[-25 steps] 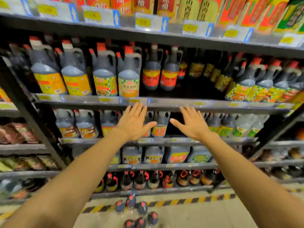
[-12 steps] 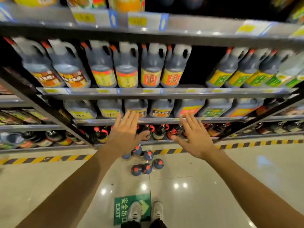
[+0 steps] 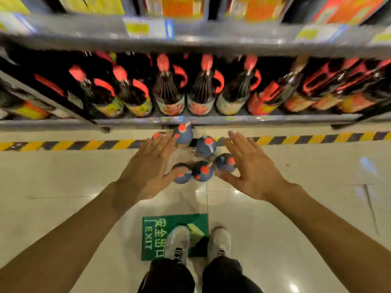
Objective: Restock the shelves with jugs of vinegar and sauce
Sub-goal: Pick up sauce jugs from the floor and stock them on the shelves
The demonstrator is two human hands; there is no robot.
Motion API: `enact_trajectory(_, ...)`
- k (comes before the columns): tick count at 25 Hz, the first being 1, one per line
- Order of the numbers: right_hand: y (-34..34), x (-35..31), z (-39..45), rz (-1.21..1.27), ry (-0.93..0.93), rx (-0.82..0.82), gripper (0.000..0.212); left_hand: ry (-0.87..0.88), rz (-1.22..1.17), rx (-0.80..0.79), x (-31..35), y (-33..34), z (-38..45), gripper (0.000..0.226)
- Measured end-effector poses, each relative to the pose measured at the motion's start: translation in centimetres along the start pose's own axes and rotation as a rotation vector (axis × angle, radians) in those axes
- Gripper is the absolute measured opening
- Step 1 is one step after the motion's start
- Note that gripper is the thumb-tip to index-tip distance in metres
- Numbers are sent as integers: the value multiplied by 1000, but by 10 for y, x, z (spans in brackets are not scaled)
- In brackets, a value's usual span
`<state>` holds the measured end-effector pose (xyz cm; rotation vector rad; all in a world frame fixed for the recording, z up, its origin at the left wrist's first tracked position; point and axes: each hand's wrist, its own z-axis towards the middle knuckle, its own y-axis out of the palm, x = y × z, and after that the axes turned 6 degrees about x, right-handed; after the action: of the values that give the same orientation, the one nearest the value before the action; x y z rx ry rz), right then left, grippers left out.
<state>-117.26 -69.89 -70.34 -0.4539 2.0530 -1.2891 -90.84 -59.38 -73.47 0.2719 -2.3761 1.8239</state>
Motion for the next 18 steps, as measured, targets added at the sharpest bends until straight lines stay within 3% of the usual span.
enact_trajectory(4, 125, 31, 33, 28, -131, 81, 85, 44, -38, 59, -28, 130, 19, 89)
enact_trajectory(7, 200, 50, 53, 75, -167, 152, 76, 70, -149, 167, -45, 197, 31, 92)
enact_trajectory(9, 234, 60, 63, 155, -154, 200, 68, 45, -204, 127, -55, 226, 38, 97)
enact_trajectory(13, 268, 75, 78, 232, -179, 391, 47, 99, -452, 249, -59, 258, 48, 68)
enact_trajectory(18, 270, 64, 75, 203, -139, 457, 41, 108, -603, 364, -52, 258, 47, 42)
